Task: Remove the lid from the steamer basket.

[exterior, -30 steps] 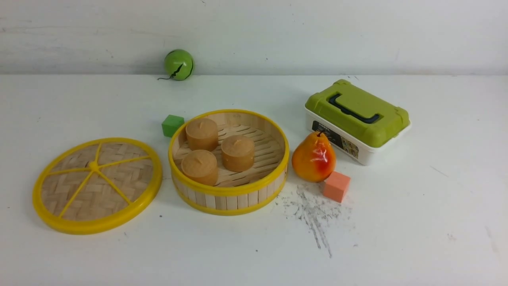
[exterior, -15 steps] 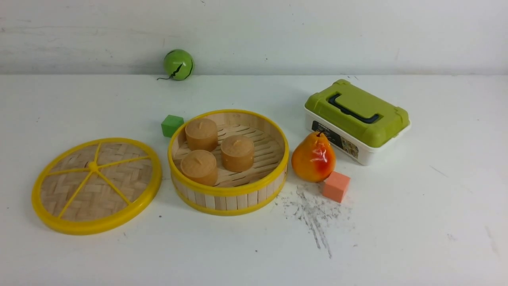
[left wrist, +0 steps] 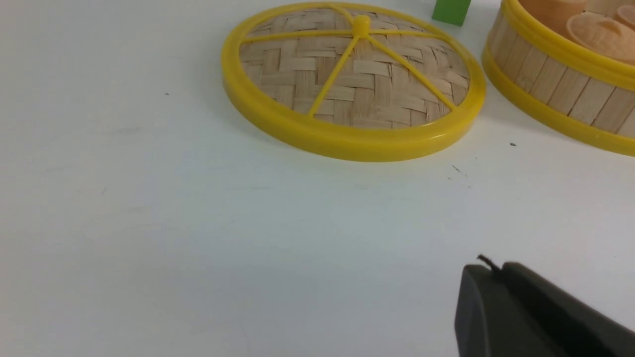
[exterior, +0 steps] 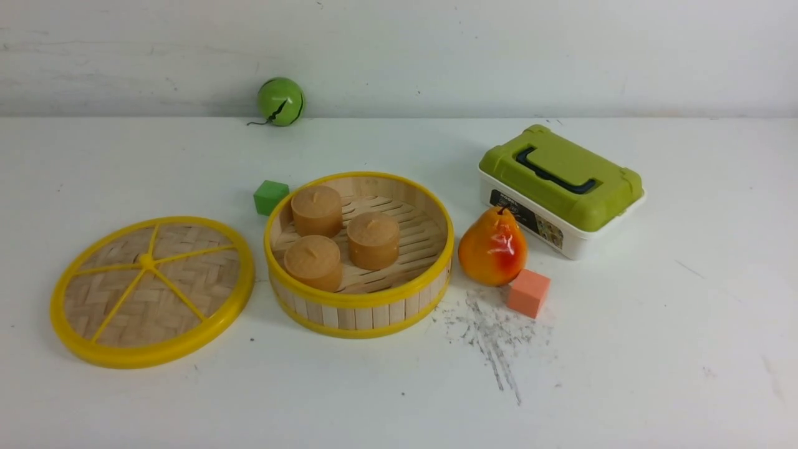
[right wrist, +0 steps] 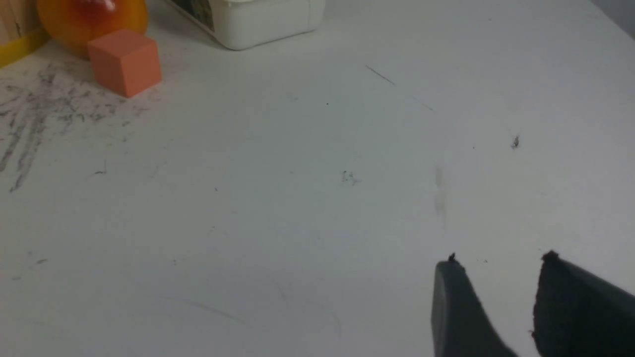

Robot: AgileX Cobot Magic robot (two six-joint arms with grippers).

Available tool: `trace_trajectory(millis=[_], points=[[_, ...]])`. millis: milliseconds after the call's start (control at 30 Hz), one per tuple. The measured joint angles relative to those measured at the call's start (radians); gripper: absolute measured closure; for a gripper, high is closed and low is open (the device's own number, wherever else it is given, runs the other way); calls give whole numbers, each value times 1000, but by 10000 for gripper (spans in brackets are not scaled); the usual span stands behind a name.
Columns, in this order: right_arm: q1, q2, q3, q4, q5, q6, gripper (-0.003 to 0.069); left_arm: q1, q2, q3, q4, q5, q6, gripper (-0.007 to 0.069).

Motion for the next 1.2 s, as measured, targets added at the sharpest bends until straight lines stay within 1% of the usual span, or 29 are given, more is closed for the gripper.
trace_trajectory(millis=[433, 1200], points=[[0, 0, 0, 0, 0, 0, 419, 0, 0, 0, 0, 0, 0, 588], [0, 0, 0, 0, 0, 0, 419, 0, 0, 0, 0, 0, 0, 587]])
